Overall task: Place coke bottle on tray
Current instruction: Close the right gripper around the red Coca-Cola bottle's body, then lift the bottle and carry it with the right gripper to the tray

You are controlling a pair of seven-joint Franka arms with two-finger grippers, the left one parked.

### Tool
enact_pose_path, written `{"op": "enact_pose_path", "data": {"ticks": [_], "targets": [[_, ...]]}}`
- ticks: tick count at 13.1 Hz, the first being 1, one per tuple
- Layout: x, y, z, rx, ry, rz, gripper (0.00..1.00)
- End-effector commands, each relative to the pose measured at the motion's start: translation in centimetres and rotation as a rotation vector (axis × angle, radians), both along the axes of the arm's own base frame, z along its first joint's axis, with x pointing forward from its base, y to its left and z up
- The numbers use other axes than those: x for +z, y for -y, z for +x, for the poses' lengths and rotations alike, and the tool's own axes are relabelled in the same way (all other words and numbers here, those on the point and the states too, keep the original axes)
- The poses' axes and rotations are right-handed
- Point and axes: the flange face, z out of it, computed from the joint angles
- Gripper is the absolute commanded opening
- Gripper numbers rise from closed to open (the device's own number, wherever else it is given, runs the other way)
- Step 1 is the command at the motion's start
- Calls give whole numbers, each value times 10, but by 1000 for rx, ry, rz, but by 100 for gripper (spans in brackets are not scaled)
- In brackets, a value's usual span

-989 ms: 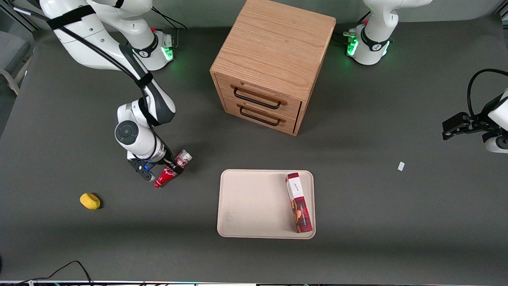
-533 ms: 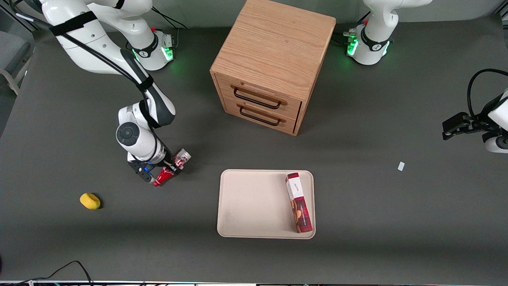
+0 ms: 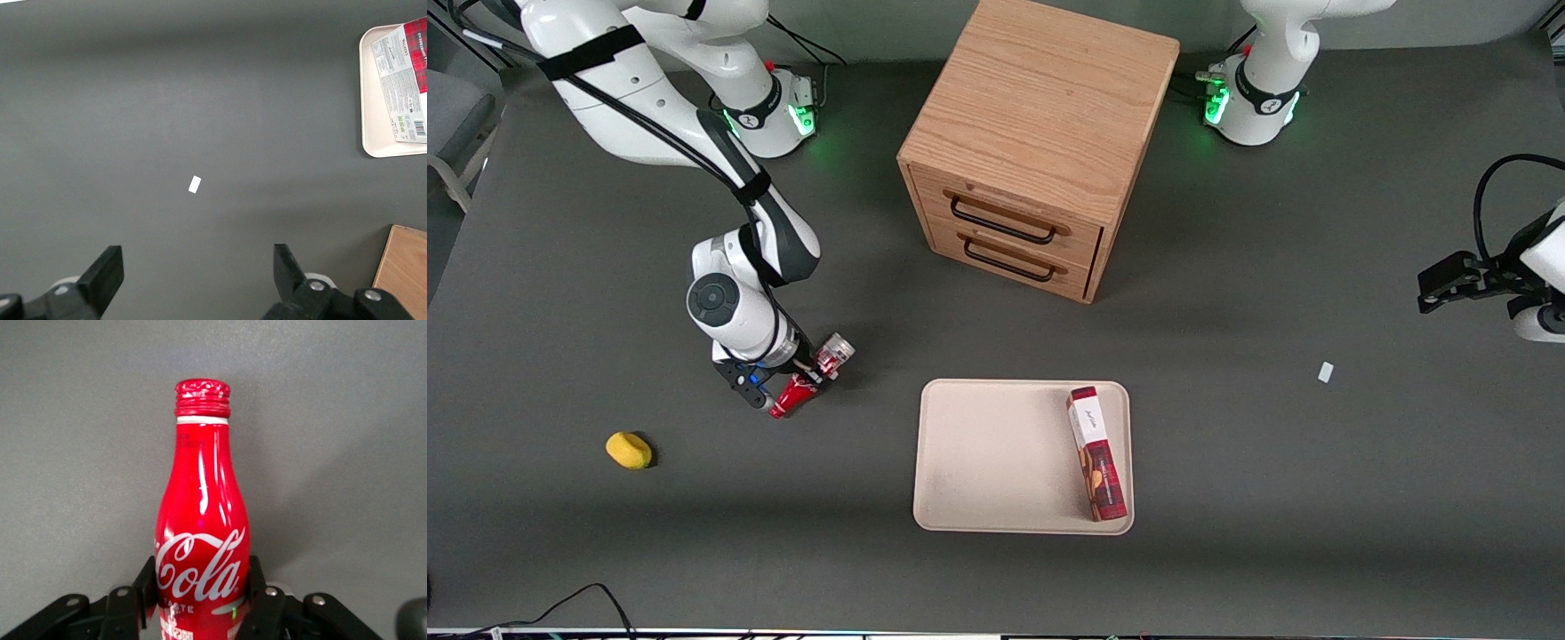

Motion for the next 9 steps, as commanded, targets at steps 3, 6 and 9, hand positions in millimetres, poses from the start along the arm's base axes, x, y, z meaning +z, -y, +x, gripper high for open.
{"op": "enact_pose_path", "data": {"ticks": [3, 6, 9], "targets": [[76, -2, 37, 30, -10, -47, 0], [151, -10, 74, 140, -39, -65, 0], [224, -29, 103, 279, 4, -48, 0]]}}
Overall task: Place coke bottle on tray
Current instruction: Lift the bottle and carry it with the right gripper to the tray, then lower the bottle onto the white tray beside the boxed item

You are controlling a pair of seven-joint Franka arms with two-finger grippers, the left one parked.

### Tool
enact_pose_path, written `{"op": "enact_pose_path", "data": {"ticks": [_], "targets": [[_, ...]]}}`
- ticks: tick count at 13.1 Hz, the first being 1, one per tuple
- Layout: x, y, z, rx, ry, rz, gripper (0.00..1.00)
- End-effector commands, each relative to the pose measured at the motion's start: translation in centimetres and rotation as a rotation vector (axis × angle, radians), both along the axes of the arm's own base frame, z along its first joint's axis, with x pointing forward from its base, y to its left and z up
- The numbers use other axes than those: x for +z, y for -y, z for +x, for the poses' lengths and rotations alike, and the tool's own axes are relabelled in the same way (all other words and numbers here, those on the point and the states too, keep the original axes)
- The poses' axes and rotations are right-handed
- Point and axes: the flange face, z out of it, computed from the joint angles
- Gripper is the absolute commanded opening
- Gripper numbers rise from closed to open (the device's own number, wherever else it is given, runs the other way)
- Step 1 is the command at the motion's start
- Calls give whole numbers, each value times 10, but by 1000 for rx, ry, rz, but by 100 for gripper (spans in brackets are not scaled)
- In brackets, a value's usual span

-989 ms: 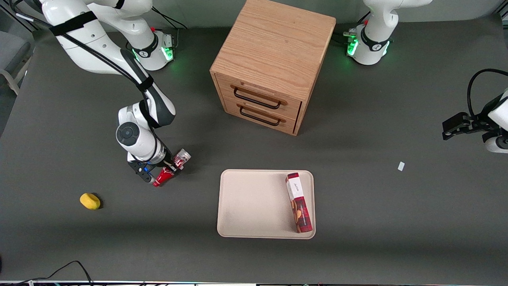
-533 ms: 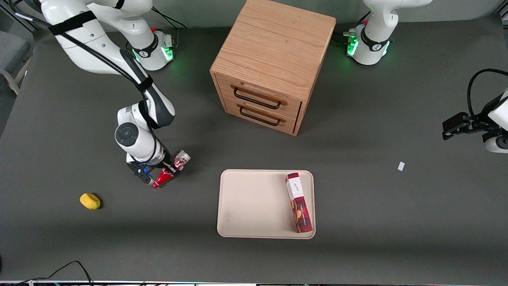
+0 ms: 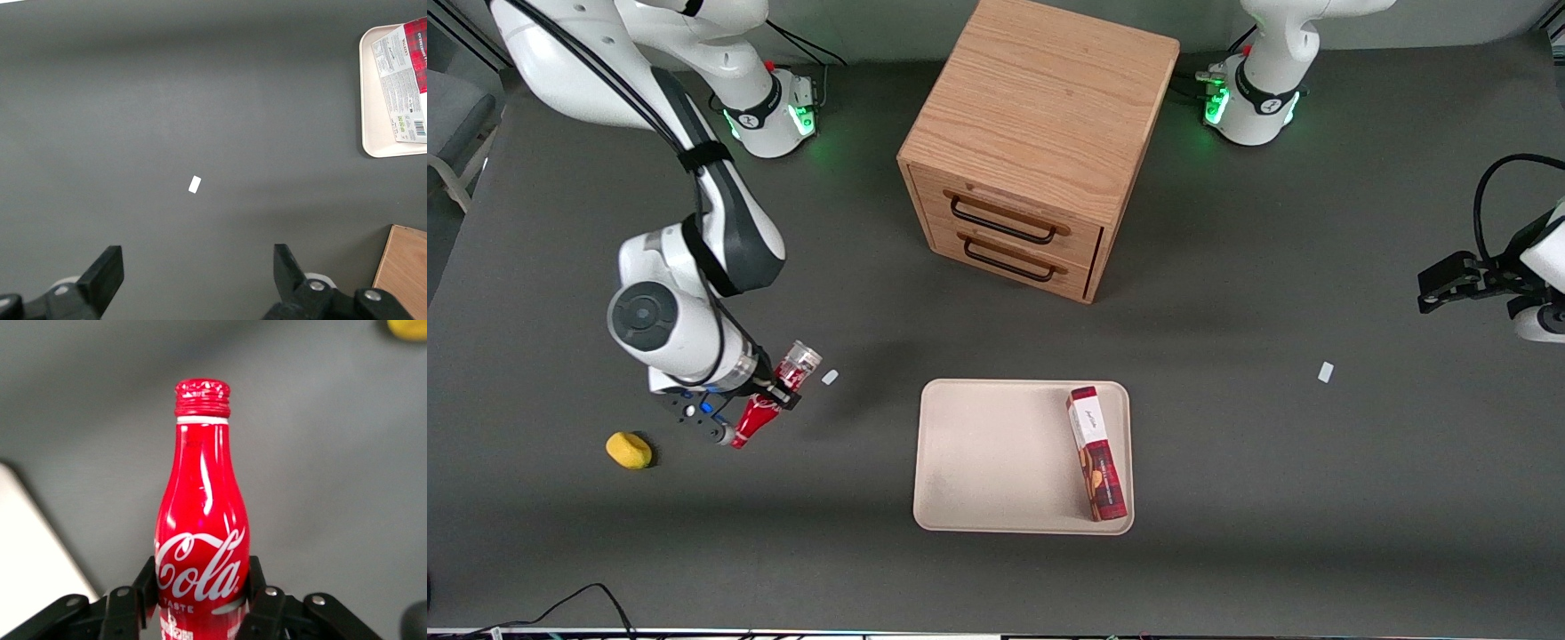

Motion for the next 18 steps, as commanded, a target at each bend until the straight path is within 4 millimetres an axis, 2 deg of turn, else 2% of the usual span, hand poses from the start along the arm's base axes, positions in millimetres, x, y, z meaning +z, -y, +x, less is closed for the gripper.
{"op": "enact_pose_path", "data": {"ticks": [1, 2, 4, 5, 7, 8, 9, 12, 14, 15, 18], "targets": [[56, -32, 25, 125, 42, 28, 0], [75, -42, 34, 164, 76, 47, 0], [87, -84, 44, 289, 120, 93, 0], [87, -104, 48, 352, 147, 112, 0], [72, -138, 61, 473, 225, 144, 0], [51, -160, 61, 531, 256, 152, 0], [31, -170, 65, 561, 275, 154, 0], [-47, -183, 71, 580, 263, 172, 0], [-90, -201, 64, 574, 242, 185, 0], [-112, -202, 63, 547, 234, 196, 0], [-156, -201, 62, 515, 225, 206, 20]]}}
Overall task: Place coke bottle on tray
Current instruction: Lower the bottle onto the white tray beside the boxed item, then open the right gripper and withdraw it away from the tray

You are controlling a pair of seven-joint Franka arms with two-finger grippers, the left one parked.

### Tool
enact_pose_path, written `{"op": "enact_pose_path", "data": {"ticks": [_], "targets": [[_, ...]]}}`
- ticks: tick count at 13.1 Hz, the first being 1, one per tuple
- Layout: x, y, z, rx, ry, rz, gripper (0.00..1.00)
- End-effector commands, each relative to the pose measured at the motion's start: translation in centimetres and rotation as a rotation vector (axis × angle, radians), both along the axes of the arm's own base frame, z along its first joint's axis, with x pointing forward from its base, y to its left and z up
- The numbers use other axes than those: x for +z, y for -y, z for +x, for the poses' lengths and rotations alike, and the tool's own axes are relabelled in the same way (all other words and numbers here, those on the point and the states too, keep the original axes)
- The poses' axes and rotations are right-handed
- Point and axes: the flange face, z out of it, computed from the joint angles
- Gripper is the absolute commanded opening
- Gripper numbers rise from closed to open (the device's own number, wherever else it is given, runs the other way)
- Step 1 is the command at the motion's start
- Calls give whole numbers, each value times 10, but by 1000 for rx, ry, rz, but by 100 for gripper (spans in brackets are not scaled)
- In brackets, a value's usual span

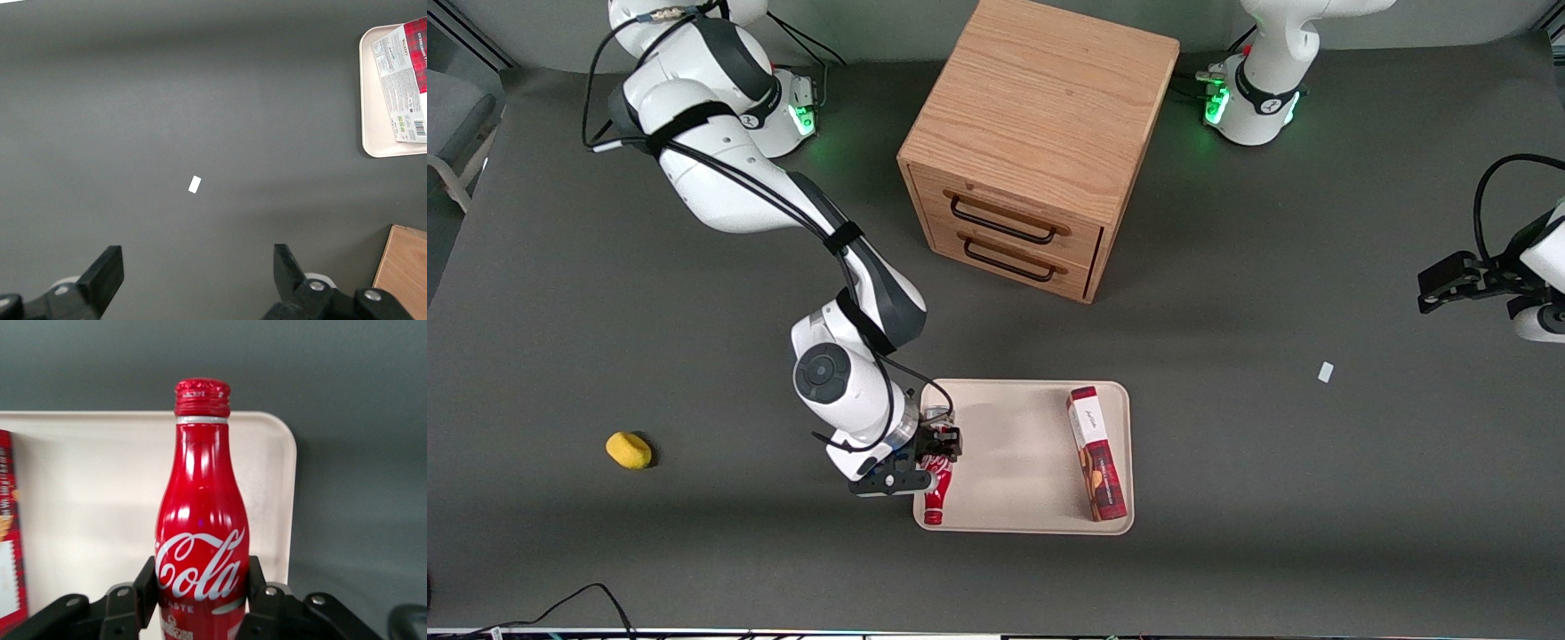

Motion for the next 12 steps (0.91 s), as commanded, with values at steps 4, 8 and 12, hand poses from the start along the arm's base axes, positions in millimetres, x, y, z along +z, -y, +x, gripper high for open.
{"op": "enact_pose_path", "data": {"ticks": [4, 8, 12], "targets": [[-30, -4, 5, -40, 22, 22, 51], [-36, -5, 2, -35, 48, 27, 100], [-2, 4, 4, -41, 76, 30, 100]]}}
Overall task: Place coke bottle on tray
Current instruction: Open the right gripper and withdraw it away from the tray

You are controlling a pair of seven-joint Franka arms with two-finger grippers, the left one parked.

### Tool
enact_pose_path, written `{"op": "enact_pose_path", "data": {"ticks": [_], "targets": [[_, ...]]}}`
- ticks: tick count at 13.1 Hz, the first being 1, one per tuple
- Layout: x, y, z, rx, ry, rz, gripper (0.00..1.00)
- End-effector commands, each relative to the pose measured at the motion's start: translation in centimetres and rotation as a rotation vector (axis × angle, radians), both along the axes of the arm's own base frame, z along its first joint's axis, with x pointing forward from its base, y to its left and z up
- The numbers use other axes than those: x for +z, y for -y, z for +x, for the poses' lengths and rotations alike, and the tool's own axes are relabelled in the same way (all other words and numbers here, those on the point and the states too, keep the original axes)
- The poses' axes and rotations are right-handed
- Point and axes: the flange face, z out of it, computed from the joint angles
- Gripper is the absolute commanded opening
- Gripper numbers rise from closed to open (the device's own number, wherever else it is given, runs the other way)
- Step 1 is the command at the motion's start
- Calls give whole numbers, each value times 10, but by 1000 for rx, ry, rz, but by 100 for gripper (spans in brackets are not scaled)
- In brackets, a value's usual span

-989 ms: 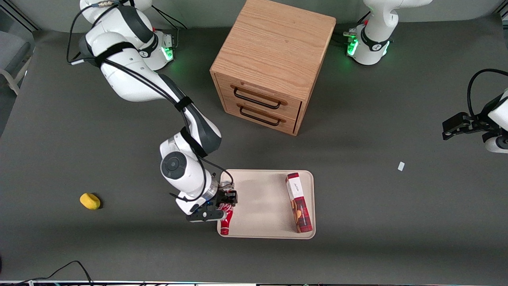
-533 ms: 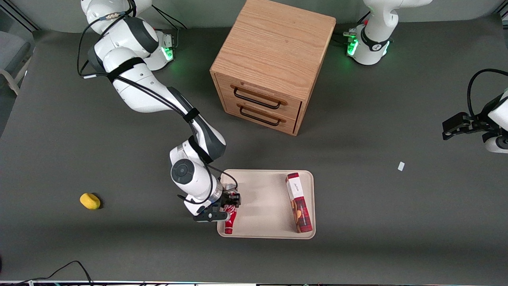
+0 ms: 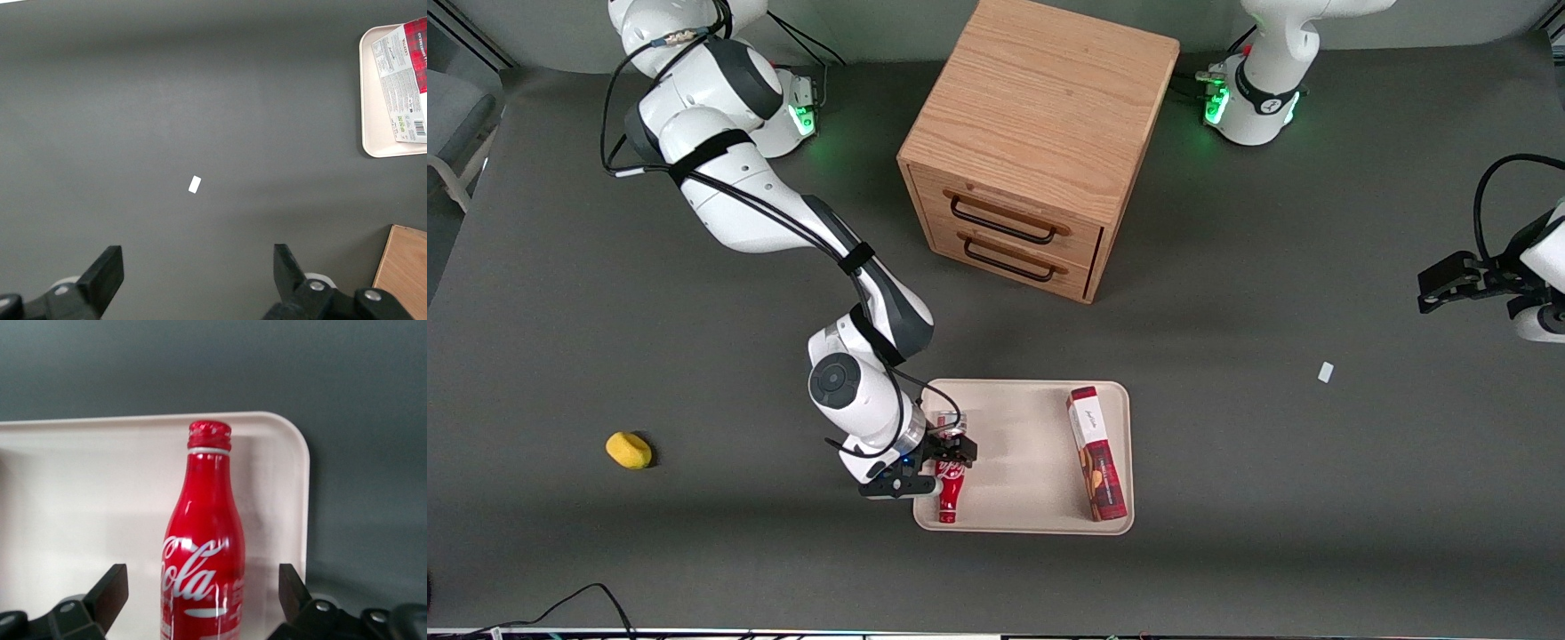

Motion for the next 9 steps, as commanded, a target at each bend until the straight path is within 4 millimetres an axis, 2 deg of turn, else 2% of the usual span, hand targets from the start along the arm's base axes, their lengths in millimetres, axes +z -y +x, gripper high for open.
{"op": "enact_pose_path", "data": {"ticks": [1, 3, 5, 6, 7, 9], "targets": [[47, 17, -2, -27, 25, -17, 100], [93, 68, -1, -46, -20, -73, 100], [153, 108, -12, -47, -132, -154, 100], [182, 134, -18, -72, -166, -180, 100], [207, 156, -28, -95, -183, -198, 100], [239, 191, -59, -134, -189, -231, 100]]}}
